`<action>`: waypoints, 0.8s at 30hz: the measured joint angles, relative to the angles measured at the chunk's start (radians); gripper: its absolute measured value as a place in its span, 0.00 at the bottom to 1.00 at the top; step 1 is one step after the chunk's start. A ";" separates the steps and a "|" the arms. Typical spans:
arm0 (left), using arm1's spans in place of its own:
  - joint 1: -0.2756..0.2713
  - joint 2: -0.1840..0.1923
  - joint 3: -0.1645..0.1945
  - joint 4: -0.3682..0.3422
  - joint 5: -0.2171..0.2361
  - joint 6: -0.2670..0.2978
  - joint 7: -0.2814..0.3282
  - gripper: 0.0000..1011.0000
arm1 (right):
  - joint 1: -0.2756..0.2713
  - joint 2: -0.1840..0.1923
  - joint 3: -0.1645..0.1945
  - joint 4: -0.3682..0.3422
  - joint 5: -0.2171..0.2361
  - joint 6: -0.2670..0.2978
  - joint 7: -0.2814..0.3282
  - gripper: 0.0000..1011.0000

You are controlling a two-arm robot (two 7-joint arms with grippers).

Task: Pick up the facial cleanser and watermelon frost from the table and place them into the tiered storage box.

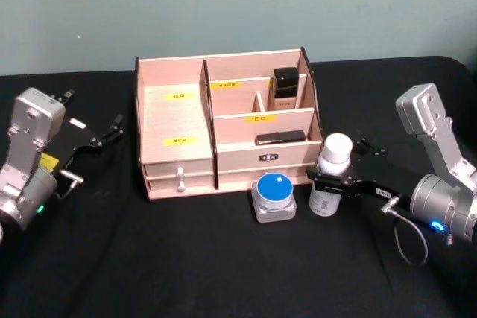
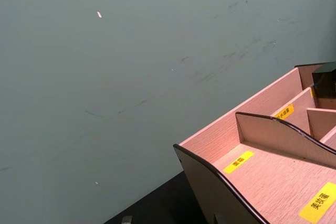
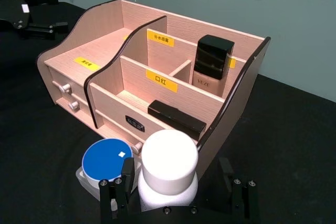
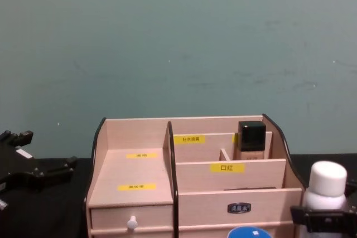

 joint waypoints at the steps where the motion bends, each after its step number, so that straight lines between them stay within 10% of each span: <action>1: 0.000 0.000 0.000 0.000 0.000 0.000 0.000 1.00 | 0.002 -0.002 -0.001 0.003 -0.002 0.001 0.001 0.99; 13: 0.000 0.000 0.000 0.000 0.000 0.000 0.000 1.00 | 0.005 -0.004 -0.002 0.006 -0.002 0.002 0.002 0.99; 24: 0.000 0.000 0.000 0.000 0.000 0.000 0.000 1.00 | 0.004 -0.003 -0.001 0.004 -0.002 0.002 0.002 0.73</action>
